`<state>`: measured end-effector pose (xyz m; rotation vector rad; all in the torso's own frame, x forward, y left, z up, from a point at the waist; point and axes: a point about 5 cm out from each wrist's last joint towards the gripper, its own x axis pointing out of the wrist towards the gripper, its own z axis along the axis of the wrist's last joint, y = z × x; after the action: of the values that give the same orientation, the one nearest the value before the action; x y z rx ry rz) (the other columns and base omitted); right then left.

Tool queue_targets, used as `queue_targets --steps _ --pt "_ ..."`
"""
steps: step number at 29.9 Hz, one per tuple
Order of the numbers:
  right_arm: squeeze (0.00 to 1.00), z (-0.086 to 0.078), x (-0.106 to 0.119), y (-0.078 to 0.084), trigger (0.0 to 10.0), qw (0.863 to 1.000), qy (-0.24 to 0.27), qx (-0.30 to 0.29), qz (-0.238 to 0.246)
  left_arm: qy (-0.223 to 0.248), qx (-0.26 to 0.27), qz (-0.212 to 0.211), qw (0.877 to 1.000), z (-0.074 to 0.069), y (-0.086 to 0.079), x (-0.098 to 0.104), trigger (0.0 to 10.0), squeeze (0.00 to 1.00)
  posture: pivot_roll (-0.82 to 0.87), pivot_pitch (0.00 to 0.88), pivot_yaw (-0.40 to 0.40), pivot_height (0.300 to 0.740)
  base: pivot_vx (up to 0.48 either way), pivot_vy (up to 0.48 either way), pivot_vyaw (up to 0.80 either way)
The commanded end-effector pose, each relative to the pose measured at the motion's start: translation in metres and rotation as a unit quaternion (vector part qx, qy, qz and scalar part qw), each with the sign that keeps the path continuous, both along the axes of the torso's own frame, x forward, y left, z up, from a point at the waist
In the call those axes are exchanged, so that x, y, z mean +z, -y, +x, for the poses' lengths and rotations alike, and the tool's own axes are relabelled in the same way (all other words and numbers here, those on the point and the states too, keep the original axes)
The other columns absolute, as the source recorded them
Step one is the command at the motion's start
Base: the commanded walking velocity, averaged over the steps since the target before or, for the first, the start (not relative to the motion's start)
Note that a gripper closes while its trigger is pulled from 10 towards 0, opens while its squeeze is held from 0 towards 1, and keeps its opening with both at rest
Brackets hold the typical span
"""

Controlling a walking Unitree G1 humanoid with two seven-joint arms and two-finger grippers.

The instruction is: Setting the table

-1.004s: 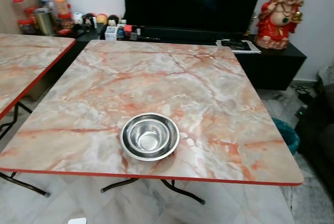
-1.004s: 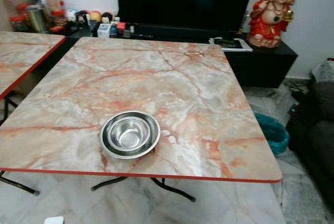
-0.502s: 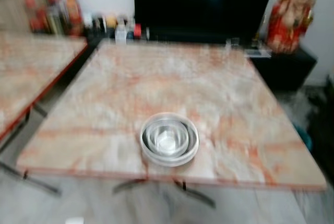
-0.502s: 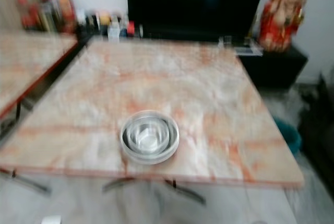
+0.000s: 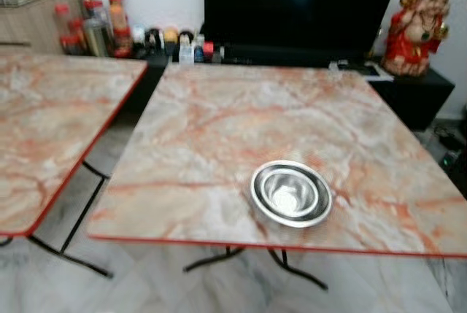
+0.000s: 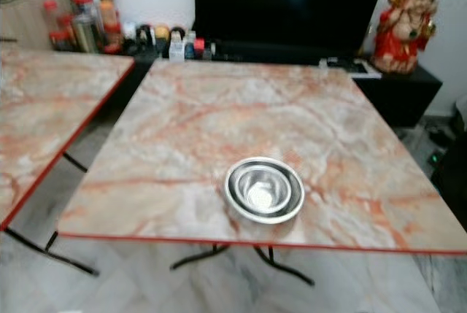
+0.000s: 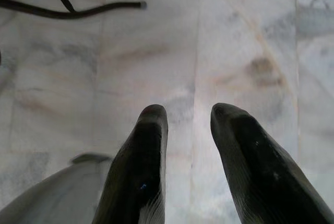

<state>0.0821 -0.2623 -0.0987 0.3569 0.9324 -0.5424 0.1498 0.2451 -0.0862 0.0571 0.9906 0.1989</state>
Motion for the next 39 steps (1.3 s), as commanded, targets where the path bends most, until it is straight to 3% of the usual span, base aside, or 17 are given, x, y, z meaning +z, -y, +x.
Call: queue_targets --steps 1,39 --pt "0.0 -0.0027 0.0008 0.0046 10.0 1.0 -0.002 -0.008 -0.005 0.002 -0.001 -0.008 1.0 0.0022 0.0067 -0.001 10.0 0.0 -0.01 0.034 -0.035 0.74 0.0 0.48 0.0" --pt "0.0 -0.0006 0.0006 0.0026 10.0 1.0 0.002 -0.015 -0.001 0.002 -0.001 -0.006 1.0 0.0038 0.0053 -0.0001 10.0 0.0 0.0 0.037 -0.028 0.74 0.0 0.48 0.0"
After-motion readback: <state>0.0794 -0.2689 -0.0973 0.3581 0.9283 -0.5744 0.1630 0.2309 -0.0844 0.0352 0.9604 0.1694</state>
